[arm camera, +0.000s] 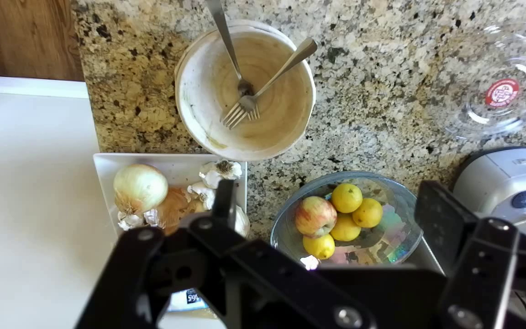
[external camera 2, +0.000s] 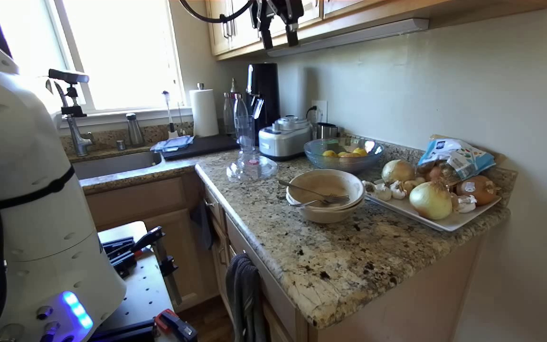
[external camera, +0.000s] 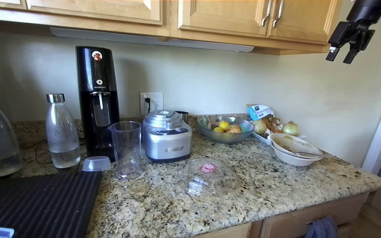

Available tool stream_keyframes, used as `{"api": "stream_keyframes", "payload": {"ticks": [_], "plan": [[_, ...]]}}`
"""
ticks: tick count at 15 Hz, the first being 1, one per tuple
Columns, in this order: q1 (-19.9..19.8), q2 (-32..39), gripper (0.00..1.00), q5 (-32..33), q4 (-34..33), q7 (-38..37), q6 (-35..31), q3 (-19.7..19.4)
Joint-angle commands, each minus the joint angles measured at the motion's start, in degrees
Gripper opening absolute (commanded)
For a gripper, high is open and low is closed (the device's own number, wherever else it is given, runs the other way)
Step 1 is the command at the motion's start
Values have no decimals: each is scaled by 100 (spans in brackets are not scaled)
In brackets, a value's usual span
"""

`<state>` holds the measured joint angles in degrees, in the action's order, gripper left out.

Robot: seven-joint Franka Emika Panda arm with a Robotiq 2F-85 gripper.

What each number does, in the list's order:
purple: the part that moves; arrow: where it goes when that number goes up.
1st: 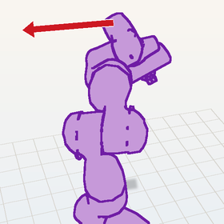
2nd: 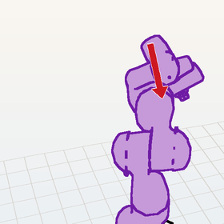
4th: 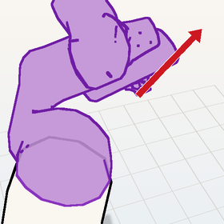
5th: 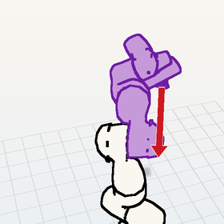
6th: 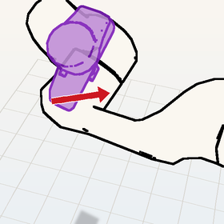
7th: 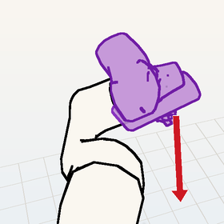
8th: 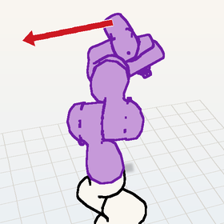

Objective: Pick up the fork and put it on the table, pick up the other fork and put it on the table then pick up the bowl and put it on the table.

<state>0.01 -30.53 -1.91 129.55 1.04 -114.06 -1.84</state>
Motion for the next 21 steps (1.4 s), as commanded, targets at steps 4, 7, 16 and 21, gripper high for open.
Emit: {"api": "stream_keyframes", "payload": {"ticks": [4, 7, 16, 21], "plan": [[-21, 5, 100, -10, -15, 10, 15, 15], [-13, 143, 100, 1, -12, 25, -63, 25], [-83, 1025, 100, 133, 66, -357, -383, 194], [-266, 1682, 100, 406, 119, -1621, -912, 302]]}}
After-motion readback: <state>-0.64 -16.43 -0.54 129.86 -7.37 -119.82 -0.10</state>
